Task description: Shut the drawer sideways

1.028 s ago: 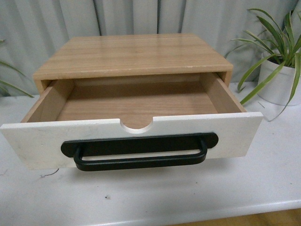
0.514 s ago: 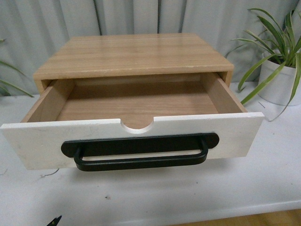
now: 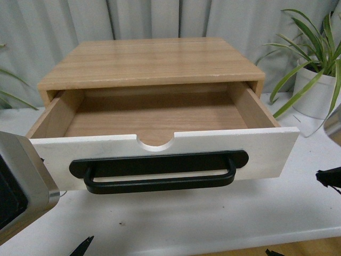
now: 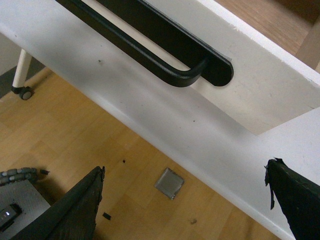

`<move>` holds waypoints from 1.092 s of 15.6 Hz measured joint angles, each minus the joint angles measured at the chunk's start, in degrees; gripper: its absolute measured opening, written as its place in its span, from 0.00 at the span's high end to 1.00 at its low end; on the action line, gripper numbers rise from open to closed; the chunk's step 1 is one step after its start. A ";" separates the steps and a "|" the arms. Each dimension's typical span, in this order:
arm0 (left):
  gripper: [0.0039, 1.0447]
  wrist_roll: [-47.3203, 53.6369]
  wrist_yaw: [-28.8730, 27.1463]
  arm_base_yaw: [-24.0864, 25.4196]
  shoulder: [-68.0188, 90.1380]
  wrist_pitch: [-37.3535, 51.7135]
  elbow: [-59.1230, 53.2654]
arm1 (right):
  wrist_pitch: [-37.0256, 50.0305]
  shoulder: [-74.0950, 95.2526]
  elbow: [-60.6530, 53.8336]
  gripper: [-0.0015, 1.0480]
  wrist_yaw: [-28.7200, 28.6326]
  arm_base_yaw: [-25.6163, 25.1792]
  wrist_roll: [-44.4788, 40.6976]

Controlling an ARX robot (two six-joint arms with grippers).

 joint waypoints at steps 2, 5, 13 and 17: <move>0.06 0.77 0.52 1.29 3.30 1.36 0.57 | 2.86 4.11 1.38 0.06 -0.15 -0.66 -1.27; 0.06 0.81 0.85 2.29 4.85 3.17 0.87 | 5.66 7.93 3.21 0.06 0.04 -1.20 -2.38; 0.06 4.20 3.78 6.58 17.92 8.68 6.36 | 11.80 20.22 9.64 0.06 -0.63 -2.60 -4.09; 0.06 5.77 4.15 9.03 25.03 8.94 14.99 | 14.23 27.54 15.61 0.06 -1.77 -4.66 -5.35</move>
